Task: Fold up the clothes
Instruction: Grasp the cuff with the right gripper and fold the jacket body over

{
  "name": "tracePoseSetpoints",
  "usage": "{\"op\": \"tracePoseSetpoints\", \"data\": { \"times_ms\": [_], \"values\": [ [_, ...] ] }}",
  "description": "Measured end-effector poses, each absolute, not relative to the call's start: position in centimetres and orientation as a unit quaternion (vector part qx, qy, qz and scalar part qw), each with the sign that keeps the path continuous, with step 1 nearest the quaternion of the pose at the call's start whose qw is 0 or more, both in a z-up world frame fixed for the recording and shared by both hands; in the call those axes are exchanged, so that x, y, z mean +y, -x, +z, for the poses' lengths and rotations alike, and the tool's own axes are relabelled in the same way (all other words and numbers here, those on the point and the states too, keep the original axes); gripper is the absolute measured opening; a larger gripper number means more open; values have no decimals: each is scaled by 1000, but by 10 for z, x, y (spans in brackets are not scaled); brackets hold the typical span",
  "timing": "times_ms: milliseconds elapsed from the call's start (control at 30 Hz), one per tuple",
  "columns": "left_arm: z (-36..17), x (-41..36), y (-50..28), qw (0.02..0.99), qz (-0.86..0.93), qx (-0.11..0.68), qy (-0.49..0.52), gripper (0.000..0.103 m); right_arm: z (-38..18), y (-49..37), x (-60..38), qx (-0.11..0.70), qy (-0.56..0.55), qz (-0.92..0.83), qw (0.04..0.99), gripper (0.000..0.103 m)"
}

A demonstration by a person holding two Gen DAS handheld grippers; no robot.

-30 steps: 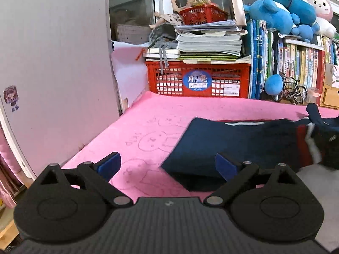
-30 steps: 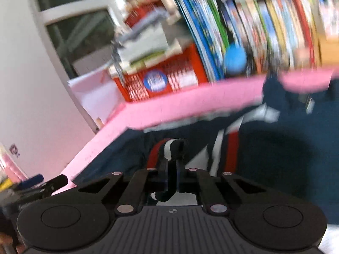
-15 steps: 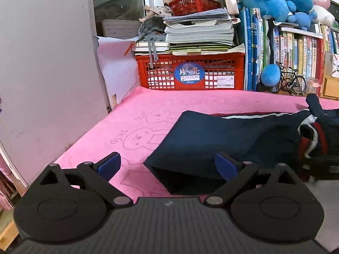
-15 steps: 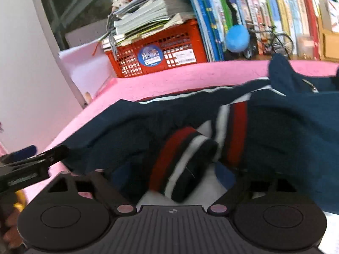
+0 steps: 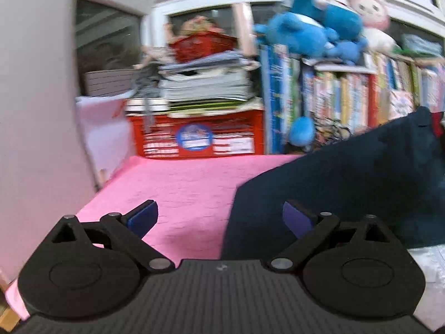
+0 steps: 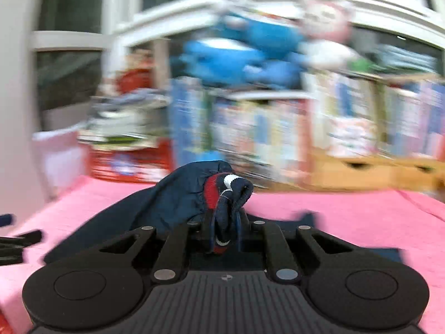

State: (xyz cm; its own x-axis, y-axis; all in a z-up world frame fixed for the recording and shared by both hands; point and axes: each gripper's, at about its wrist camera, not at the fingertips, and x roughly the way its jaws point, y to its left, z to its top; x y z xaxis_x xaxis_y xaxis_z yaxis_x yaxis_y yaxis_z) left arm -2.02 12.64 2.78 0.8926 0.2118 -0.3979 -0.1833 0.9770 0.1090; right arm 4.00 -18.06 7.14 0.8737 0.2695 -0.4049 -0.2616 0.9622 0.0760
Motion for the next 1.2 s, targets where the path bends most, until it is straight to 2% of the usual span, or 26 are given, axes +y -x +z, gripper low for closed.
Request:
{"op": "tracePoseSetpoints", "data": {
  "times_ms": [200,367,500,567,600,633,733,833,900,1000,1067,1200],
  "values": [
    [-8,81,-15,958,88,253,-103,98,32,-45,-251,274,-17,54,960,16],
    [-30,69,-23,943,85,288,-142,99,-7,-57,-271,322,-32,50,945,17],
    [-32,70,-19,939,84,295,-157,99,-23,-61,-280,342,-23,56,938,26],
    [-21,74,-11,943,89,281,-157,99,-22,-57,-285,343,-13,56,938,44],
    [-15,76,-8,946,90,271,-153,99,-18,-52,-289,343,-3,42,938,63],
    [-7,76,-6,951,86,260,-146,99,-12,-46,-293,337,8,22,941,72],
    [13,74,-2,963,70,228,-124,102,10,-25,-290,291,38,-21,956,72],
    [3,56,-14,962,40,240,-125,103,23,-12,-249,228,51,62,970,71],
    [-7,44,-24,957,24,256,-131,102,18,-13,-204,218,74,136,963,69],
    [-34,35,-35,942,22,301,-150,102,-3,-19,-151,238,106,202,944,68],
    [-42,41,-32,944,19,297,-141,103,-22,-26,-131,263,126,213,933,69],
    [-39,60,-41,940,-1,330,-84,103,-35,-35,-168,289,91,182,935,71]
  ]
}}
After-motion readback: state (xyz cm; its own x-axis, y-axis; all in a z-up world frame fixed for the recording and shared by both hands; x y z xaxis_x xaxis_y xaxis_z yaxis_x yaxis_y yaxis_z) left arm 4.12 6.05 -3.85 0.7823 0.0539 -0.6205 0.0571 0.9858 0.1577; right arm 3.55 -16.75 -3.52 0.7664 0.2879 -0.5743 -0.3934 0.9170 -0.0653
